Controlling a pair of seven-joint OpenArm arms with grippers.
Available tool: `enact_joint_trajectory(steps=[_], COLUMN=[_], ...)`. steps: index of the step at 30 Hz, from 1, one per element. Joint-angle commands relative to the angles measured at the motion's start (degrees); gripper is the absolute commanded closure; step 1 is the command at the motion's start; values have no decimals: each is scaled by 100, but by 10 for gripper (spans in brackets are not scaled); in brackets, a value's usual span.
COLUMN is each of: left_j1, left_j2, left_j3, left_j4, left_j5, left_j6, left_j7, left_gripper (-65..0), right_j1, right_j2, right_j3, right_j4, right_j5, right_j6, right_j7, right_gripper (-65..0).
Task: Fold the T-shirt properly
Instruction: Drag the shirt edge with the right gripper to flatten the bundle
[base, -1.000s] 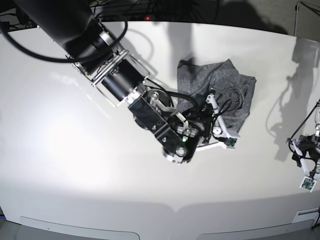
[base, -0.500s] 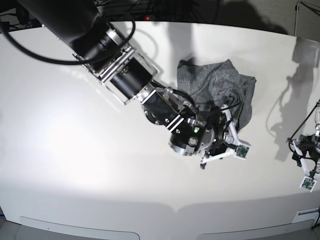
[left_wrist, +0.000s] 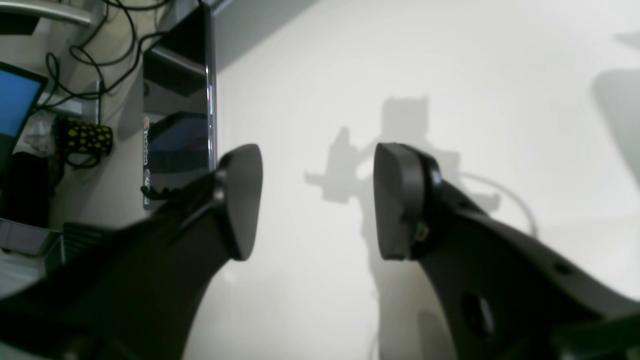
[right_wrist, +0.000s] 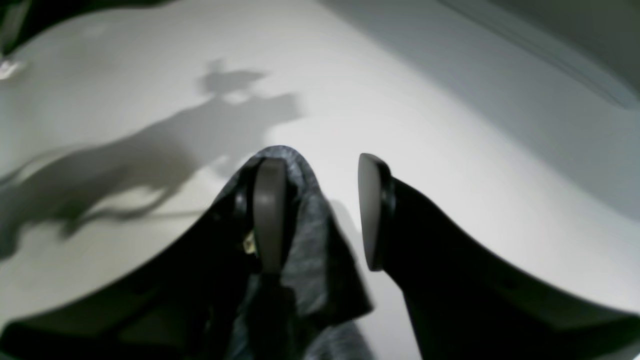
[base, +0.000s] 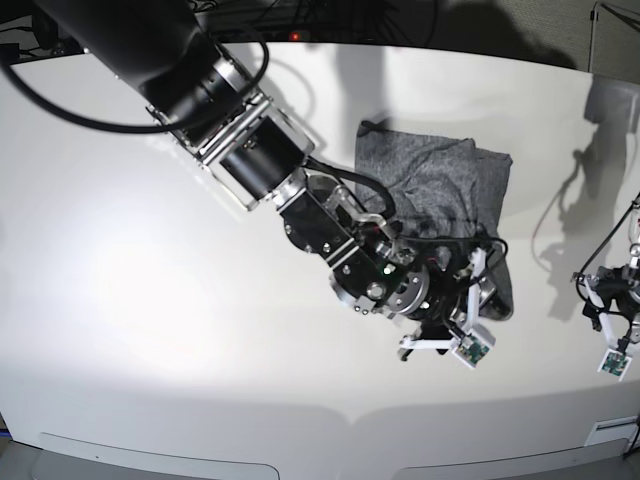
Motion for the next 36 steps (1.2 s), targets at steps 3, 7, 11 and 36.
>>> enact_joint_trajectory(steps=[3,7,11,36], left_j1=[-140,-140,-140,-114], left_j2=[-116,-116,-116,-114], left_j3=[-57,-57,-57,-57], left_j4=[101,101,101,101], left_j5=[68,68,66,-216], left_j6=[59,59,59,57], left_j7=[-94,-87,-87,26], left_gripper=[-344,-344,-343,-343], right_j1=[168,170,170,164], right_j2=[-64,-64,-64,-64], right_j3=[35,72,332,1416], right_j4=[98,98,98,96], right_j5=[94,28,205,2903], right_j6=[870,992,992,1378], right_j7=[323,393,437,-1530], right_gripper=[-231,-231,-231,-231])
